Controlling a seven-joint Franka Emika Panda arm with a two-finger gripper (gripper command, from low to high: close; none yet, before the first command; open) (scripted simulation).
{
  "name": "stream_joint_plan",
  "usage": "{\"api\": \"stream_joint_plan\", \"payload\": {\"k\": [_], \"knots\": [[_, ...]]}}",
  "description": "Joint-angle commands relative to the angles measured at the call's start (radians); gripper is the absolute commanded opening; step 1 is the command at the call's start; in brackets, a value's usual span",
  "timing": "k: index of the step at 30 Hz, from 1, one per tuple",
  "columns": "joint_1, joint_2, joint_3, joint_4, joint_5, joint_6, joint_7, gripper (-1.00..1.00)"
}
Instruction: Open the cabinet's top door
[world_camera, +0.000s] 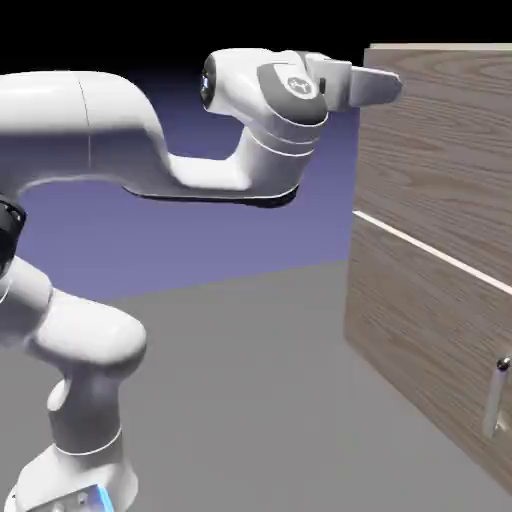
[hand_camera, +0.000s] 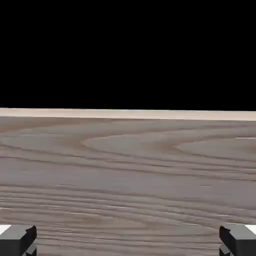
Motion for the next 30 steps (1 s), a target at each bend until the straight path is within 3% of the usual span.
{"api": "stream_joint_plan", "payload": {"k": [1, 30], "knots": [[0.019, -0.005, -0.021, 0.016, -0.044, 0.003, 0.031, 0.00], [0.579, -0.145, -0.612, 0.484, -1.214, 0.080, 0.853, 0.00]]}}
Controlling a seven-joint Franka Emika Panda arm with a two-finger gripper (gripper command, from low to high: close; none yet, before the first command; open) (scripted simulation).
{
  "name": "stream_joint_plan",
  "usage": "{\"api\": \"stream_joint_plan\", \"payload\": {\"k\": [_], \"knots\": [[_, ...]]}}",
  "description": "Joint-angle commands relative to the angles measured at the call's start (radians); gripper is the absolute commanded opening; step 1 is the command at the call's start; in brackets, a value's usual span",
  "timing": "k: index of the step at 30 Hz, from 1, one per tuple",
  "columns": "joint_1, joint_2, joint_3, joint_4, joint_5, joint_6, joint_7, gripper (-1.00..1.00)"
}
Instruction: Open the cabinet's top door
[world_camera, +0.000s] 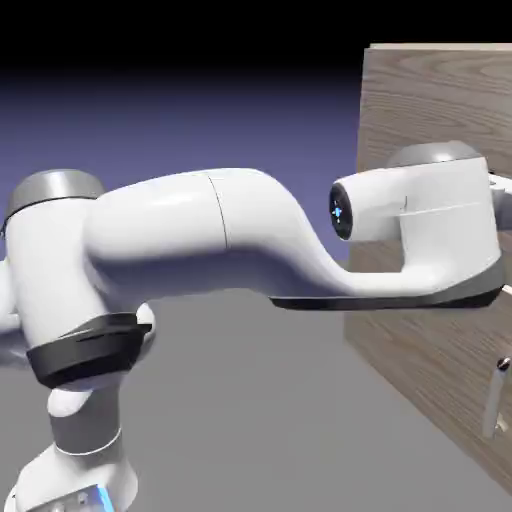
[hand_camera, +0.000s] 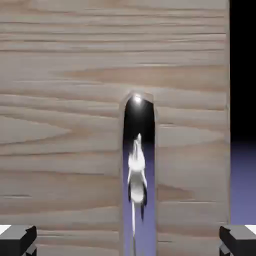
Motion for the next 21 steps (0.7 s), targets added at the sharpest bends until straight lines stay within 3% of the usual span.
{"api": "stream_joint_plan", "payload": {"k": [1, 5, 6, 21], "knots": [[0.034, 0.004, -0.021, 0.029, 0.000, 0.002, 0.001, 0.00], [0.160, 0.019, -0.099, 0.139, 0.000, 0.011, 0.006, 0.00], [0.160, 0.019, -0.099, 0.139, 0.000, 0.011, 0.006, -1.00], [-0.344, 0.125, 0.211, -0.311, 0.050, -0.229, 0.122, -1.00]]}}
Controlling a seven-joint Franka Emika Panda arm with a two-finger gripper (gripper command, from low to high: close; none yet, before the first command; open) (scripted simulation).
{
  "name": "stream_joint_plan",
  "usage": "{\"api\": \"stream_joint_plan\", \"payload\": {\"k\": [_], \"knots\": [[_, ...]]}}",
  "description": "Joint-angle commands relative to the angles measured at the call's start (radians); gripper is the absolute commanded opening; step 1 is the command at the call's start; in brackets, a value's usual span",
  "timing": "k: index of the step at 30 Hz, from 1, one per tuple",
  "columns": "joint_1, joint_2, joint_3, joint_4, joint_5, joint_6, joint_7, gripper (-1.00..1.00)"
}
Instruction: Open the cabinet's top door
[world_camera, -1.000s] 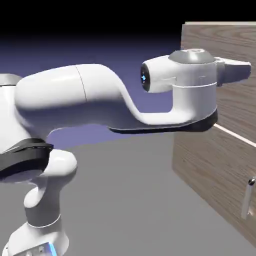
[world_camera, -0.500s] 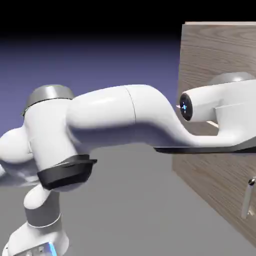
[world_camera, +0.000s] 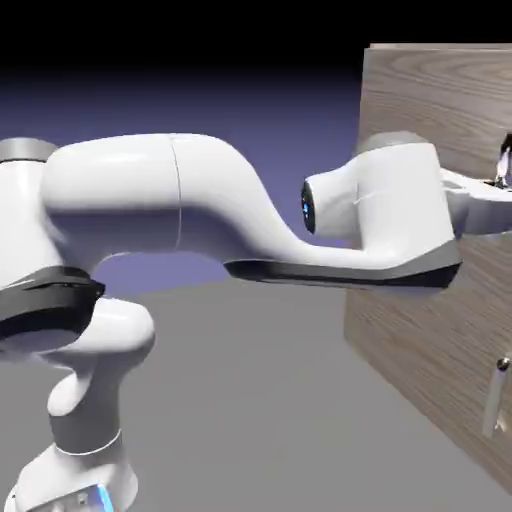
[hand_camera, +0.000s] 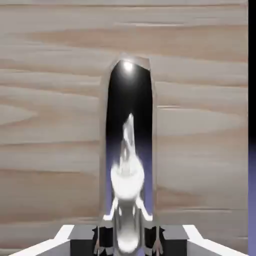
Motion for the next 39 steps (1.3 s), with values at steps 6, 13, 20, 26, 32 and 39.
{"api": "stream_joint_plan", "payload": {"k": [6, 13, 20, 26, 32, 39], "knots": [[-0.217, 0.013, 0.158, -0.157, 0.076, -0.075, 0.001, -1.00], [-0.471, 0.005, 0.360, -0.317, 0.176, -0.139, 0.001, -1.00], [-0.725, -0.030, 0.575, -0.456, 0.294, -0.175, 0.001, -1.00], [-0.942, -0.080, 0.767, -0.558, 0.410, -0.175, 0.003, -1.00], [-1.145, -0.214, 0.962, -0.691, 0.651, -0.180, -0.113, -1.00], [-1.288, -0.379, 1.122, -0.812, 0.955, -0.181, -0.295, -1.00]]}}
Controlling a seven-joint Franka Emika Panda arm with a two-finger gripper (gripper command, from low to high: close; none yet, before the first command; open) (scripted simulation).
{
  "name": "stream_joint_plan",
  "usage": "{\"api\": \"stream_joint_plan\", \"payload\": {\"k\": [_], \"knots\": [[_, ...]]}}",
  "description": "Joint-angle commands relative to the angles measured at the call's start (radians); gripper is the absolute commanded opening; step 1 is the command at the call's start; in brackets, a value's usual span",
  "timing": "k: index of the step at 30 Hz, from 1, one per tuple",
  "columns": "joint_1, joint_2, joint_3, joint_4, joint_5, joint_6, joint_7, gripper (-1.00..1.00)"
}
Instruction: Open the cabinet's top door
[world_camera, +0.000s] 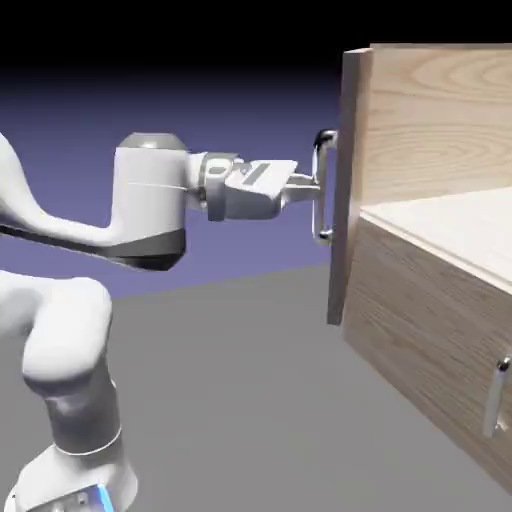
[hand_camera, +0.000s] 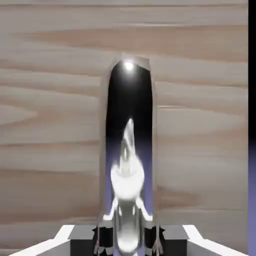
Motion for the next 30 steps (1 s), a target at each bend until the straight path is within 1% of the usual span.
{"api": "stream_joint_plan", "payload": {"k": [1, 5, 9, 17, 24, 30], "knots": [[-0.010, -0.023, 0.017, -0.015, 0.045, -0.005, -0.030, -1.00], [-0.019, -0.115, 0.076, -0.072, 0.219, -0.047, -0.154, -1.00], [0.014, -0.212, 0.141, -0.123, 0.393, -0.134, -0.273, -1.00], [0.163, -0.384, 0.370, -0.172, 0.739, -0.429, -0.436, -1.00], [0.261, -0.419, 0.623, -0.119, 0.983, -0.699, -0.476, -1.00], [0.263, -0.381, 0.841, 0.005, 1.166, -0.929, -0.480, -1.00]]}}
